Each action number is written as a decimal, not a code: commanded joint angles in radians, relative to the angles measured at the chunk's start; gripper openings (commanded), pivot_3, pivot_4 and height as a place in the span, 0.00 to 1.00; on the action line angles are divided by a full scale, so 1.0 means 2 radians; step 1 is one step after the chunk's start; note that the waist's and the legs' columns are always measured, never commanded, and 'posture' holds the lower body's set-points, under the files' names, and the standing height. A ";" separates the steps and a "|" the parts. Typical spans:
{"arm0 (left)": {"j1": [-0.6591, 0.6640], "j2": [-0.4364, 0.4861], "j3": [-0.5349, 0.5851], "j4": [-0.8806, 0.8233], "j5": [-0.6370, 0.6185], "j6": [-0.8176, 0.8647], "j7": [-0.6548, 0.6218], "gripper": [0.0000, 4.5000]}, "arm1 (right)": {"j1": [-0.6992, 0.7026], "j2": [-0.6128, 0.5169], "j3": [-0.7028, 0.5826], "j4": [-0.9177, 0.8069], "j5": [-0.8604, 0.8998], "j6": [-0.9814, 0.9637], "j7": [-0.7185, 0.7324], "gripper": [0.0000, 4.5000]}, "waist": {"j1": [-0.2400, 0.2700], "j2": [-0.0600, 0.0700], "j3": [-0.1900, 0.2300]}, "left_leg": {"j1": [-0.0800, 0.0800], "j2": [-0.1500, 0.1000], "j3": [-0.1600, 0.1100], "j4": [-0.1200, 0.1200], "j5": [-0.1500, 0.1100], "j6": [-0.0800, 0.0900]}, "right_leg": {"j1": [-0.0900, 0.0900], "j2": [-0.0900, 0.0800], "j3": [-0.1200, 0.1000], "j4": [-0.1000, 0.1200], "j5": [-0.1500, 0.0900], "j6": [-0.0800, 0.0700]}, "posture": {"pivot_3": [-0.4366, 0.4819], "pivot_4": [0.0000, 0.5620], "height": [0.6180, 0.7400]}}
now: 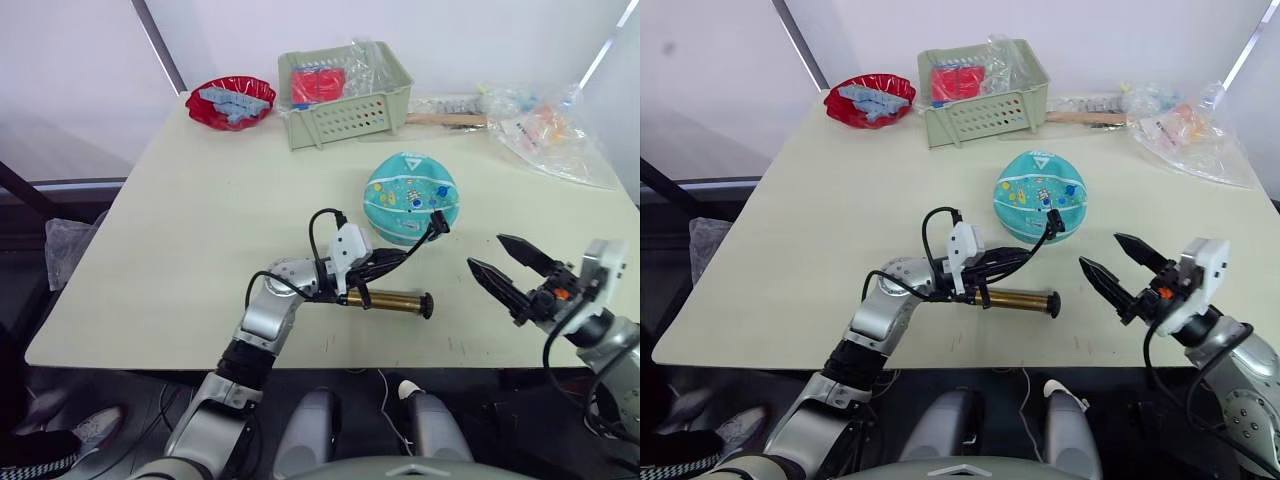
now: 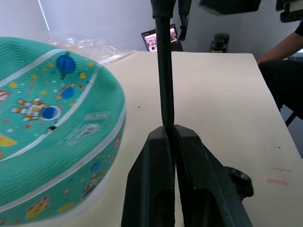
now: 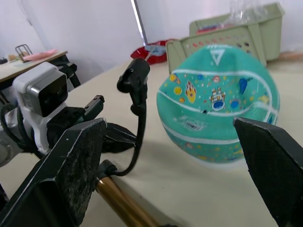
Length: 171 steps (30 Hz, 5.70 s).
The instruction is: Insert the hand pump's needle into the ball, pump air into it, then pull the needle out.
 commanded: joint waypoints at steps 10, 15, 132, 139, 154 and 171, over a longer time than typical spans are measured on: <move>-0.012 -0.019 -0.019 0.007 0.021 0.003 0.022 0.02 | -0.034 0.062 0.043 -0.052 0.017 0.040 -0.128 1.00 | 0.000 0.000 0.000 | 0.000 0.000 -0.001 0.000 0.000 0.000 | 0.000 0.000 0.000 0.000 0.000 0.001 | 0.48 0.27 0.97; -0.013 -0.021 -0.022 0.010 0.023 0.004 0.022 0.02 | -0.048 0.074 0.062 -0.047 -0.003 0.041 -0.154 1.00 | -0.001 0.000 0.000 | 0.000 0.000 -0.001 0.000 0.000 0.000 | 0.000 0.000 0.000 0.000 0.000 0.001 | 0.48 0.27 0.97; -0.264 -0.161 -0.043 0.408 0.161 0.020 -0.065 0.01 | 0.208 0.026 -0.100 0.024 -0.069 -0.191 0.118 1.00 | 0.001 0.000 0.000 | -0.001 -0.001 -0.001 0.001 0.000 0.000 | 0.000 0.001 -0.001 0.000 0.000 0.003 | 0.48 0.27 0.97; -0.202 -0.155 -0.021 0.261 0.116 0.090 -0.067 0.01 | 0.185 0.048 -0.072 -0.026 -0.028 -0.105 0.010 1.00 | 0.000 0.000 0.000 | -0.001 0.000 -0.001 0.001 0.000 0.000 | 0.000 0.000 -0.001 0.000 0.000 0.001 | 0.48 0.27 0.97; -0.101 -0.148 -0.031 0.101 0.059 0.135 -0.044 0.01 | 0.084 0.050 -0.070 -0.029 0.157 0.033 -0.162 1.00 | 0.000 0.000 0.000 | -0.001 0.000 -0.001 0.001 0.000 0.000 | 0.000 0.000 -0.001 0.000 0.000 0.001 | 0.48 0.27 0.97; -0.107 -0.136 -0.047 0.102 0.037 0.132 -0.055 0.01 | 0.065 0.027 -0.071 -0.002 0.197 0.055 -0.142 1.00 | 0.000 0.000 0.000 | -0.001 0.000 -0.001 0.001 0.000 0.000 | 0.000 0.001 -0.001 0.000 0.001 0.001 | 0.48 0.27 0.97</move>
